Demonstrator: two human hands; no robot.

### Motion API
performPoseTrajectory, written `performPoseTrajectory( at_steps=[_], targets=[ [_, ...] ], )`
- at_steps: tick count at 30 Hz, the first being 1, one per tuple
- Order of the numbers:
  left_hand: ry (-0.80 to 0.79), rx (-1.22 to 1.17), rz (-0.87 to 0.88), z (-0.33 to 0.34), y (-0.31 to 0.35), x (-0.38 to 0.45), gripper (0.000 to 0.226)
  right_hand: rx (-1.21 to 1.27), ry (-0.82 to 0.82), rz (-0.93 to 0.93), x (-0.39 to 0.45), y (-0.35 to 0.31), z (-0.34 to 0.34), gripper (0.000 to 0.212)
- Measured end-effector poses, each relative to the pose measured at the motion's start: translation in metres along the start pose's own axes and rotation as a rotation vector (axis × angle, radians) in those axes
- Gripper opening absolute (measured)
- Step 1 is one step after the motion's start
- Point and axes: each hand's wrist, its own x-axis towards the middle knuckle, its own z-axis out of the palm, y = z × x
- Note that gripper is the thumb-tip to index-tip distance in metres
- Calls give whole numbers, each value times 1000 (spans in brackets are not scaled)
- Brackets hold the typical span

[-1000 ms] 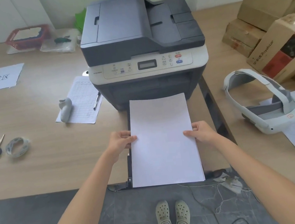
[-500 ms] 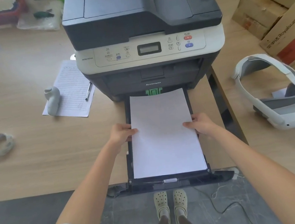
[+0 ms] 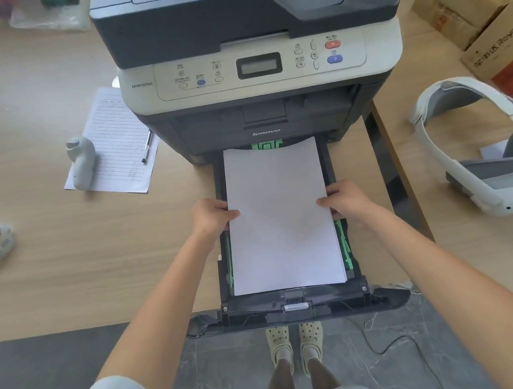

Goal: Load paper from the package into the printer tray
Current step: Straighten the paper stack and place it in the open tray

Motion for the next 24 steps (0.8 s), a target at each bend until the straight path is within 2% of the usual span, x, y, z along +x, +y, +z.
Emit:
performPoseTrajectory(
  at_steps=[3,5,17,24],
  targets=[
    [7,-21,2,0,0,-2,23,23,15,20,-1,0,-1,32],
    [-9,-7,8,-1,2,-4,19,27,38,34,-2,0,-2,37],
    [42,-15,-29,1,-5,-2,35,-237,242,-93,-8,-1,18,30],
    [12,13,-27,-2,7,-14,40,-255,246,-64,-14,-8,16,33]
  ],
)
